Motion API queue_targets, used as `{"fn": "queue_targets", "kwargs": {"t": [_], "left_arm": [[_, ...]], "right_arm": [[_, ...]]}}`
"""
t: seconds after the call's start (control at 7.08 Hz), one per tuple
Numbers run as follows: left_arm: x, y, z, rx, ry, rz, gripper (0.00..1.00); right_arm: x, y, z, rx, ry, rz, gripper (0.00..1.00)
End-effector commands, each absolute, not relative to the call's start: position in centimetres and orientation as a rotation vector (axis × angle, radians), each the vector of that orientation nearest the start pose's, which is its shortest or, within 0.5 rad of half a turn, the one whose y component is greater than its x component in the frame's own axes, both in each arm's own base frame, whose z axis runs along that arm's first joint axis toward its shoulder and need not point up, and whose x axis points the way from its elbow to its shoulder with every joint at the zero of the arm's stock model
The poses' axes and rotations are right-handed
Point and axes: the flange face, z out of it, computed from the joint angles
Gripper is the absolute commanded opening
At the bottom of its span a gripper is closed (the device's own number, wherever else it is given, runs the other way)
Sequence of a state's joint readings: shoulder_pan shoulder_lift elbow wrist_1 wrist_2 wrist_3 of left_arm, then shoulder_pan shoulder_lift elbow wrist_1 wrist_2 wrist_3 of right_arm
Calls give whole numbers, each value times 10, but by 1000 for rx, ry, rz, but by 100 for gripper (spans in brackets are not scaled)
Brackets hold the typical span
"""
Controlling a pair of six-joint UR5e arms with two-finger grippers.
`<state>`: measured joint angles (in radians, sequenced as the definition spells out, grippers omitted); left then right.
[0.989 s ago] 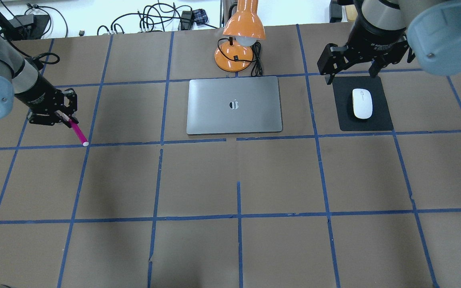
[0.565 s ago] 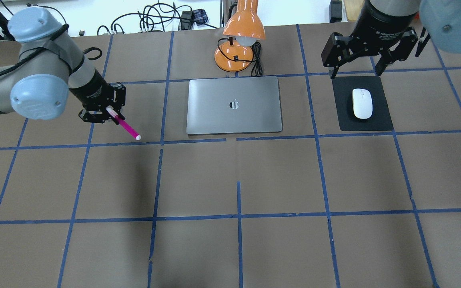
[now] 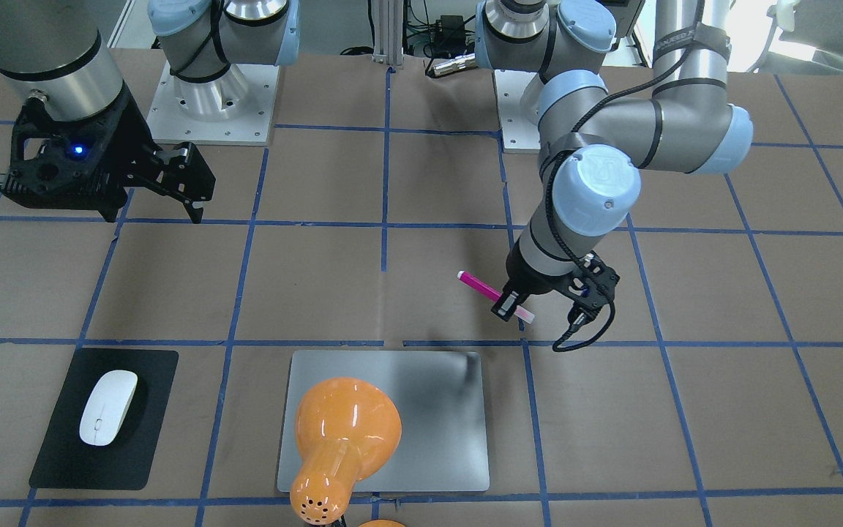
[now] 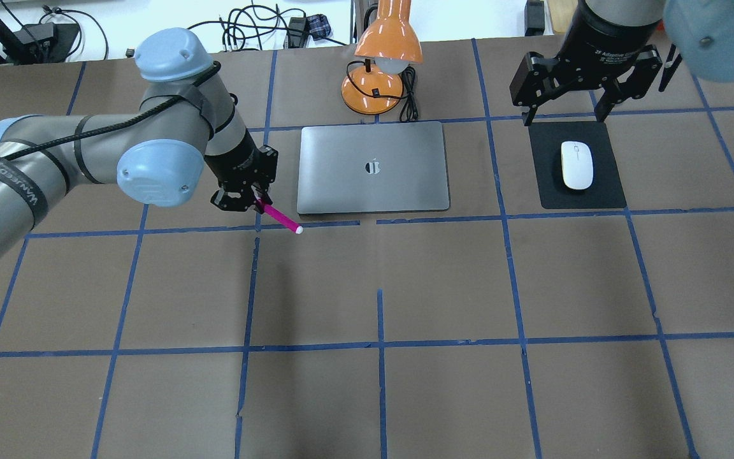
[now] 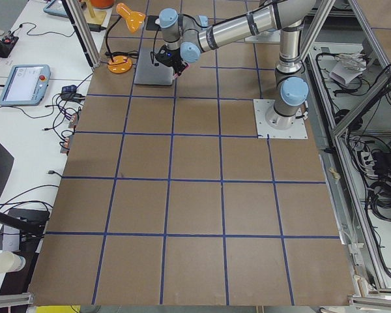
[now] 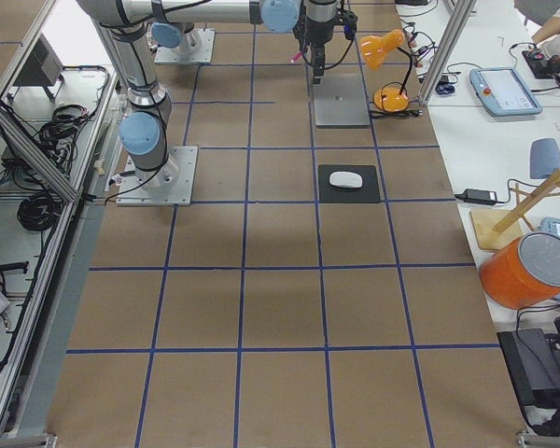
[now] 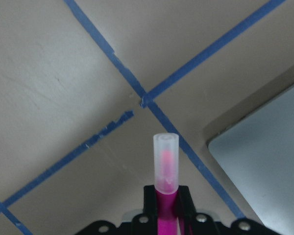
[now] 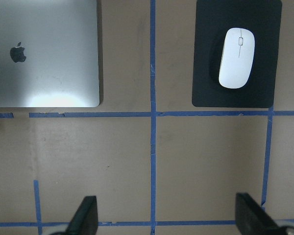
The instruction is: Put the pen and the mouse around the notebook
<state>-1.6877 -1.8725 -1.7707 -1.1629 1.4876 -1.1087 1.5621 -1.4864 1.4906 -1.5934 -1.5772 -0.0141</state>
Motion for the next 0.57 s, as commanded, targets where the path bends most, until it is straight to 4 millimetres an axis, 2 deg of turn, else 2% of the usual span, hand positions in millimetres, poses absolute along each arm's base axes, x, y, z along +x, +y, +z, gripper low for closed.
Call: {"fn": "queue_targets", "kwargs": {"t": [0.0,0.28,0.42], "left_arm": [[-244,-527,254,-1658,2634,238,0],[-267,-529,234,-1839,2526,212,0],[-286,-522,226,-1857,2496,212,0]], "right_arm": [[126,-532,486,-14,3154,-29,100],[125,-533,483,-14,3157,-21,100],[125,-533,485,-14,3156,-29,100]]}}
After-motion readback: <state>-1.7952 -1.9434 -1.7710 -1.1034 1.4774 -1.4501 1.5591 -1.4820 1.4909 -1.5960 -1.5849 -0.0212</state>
